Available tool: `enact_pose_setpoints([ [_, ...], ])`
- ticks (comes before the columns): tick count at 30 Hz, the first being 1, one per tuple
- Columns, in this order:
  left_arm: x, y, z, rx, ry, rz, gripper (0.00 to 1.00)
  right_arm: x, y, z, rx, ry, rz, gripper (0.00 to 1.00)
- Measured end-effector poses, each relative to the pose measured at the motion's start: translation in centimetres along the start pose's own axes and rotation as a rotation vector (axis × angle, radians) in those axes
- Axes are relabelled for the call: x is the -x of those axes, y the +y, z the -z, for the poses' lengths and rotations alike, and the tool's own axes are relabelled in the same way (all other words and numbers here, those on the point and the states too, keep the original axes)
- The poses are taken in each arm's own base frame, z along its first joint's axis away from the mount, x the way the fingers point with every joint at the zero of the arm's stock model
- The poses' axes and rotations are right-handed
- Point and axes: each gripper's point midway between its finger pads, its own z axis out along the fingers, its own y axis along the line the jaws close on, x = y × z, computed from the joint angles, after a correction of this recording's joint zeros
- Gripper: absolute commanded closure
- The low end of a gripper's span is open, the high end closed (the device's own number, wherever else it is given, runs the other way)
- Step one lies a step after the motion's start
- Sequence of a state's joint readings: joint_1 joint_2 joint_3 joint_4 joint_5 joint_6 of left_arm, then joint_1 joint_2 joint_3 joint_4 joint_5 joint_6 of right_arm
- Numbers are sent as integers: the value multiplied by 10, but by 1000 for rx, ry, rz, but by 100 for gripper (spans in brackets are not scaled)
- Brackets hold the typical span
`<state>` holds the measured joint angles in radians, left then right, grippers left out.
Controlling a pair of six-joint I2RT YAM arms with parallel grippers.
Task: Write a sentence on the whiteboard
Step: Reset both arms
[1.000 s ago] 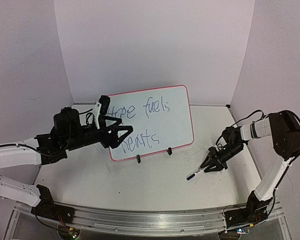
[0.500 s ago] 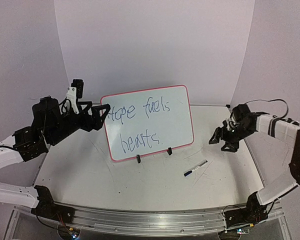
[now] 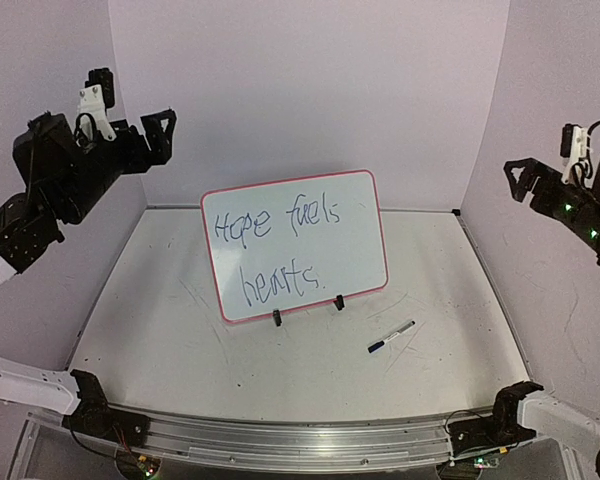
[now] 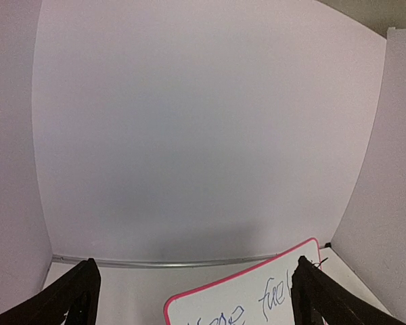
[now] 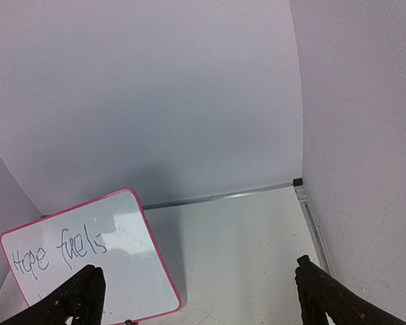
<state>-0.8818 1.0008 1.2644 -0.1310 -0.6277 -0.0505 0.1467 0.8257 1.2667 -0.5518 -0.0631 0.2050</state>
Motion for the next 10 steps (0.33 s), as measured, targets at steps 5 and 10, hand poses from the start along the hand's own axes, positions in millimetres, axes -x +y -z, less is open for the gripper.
enact_pose_setpoints([
  [5,23,7,5,29,-43,7,1,24,1,27,0,-110,2,2],
  [10,23,10,6,40,-42,5,1,34,4,39,21,-157,5,2],
])
